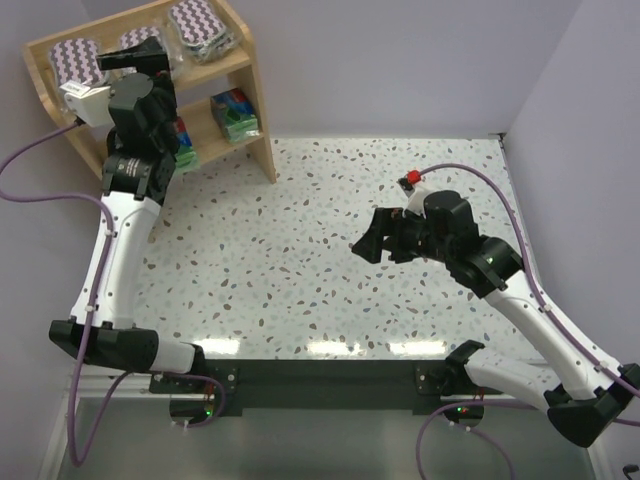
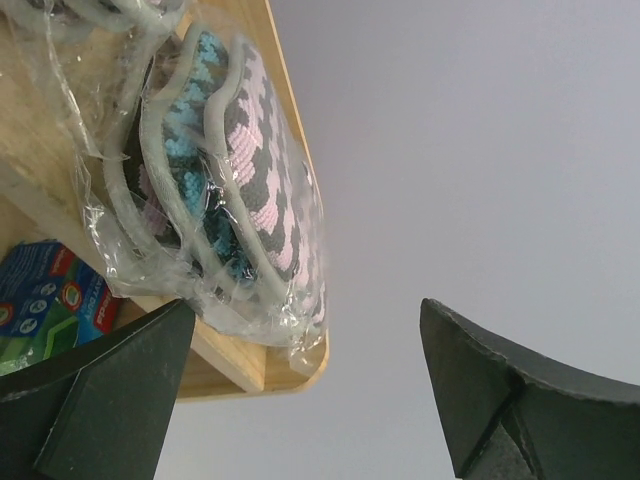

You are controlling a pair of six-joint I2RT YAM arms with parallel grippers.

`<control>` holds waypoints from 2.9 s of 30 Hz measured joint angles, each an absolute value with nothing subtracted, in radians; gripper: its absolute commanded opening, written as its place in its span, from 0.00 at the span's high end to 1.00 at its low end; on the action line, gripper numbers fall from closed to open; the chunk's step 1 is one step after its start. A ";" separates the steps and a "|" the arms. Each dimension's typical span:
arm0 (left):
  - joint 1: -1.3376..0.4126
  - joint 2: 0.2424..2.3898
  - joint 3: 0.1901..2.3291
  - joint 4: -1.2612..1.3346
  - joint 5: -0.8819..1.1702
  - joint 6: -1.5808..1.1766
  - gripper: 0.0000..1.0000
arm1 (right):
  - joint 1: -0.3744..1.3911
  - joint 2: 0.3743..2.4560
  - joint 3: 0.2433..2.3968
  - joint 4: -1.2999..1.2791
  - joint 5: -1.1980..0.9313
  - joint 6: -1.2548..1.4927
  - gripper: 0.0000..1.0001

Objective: Place and organize the cleaning sponges onto the shelf

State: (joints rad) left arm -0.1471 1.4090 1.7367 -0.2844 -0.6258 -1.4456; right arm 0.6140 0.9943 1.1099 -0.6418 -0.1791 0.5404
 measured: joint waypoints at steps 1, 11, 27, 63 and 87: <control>-0.147 1.401 1.733 -0.295 -0.616 -1.448 0.00 | 0.614 0.991 1.104 -0.642 -0.179 0.542 0.12; -0.146 1.337 1.607 -0.321 -0.561 -1.447 0.00 | 0.614 0.973 1.082 -0.641 -0.179 0.551 0.12; -0.126 1.300 1.535 -0.268 -0.431 -1.418 0.07 | 0.614 0.960 1.058 -0.639 -0.178 0.557 0.12; 0.028 1.324 1.376 0.189 -0.101 -1.290 0.99 | 0.614 0.962 1.022 -0.630 -0.174 0.556 0.12; 0.028 0.761 1.032 -0.105 0.434 -0.805 0.00 | 0.614 0.883 1.006 -0.636 -0.115 0.544 0.01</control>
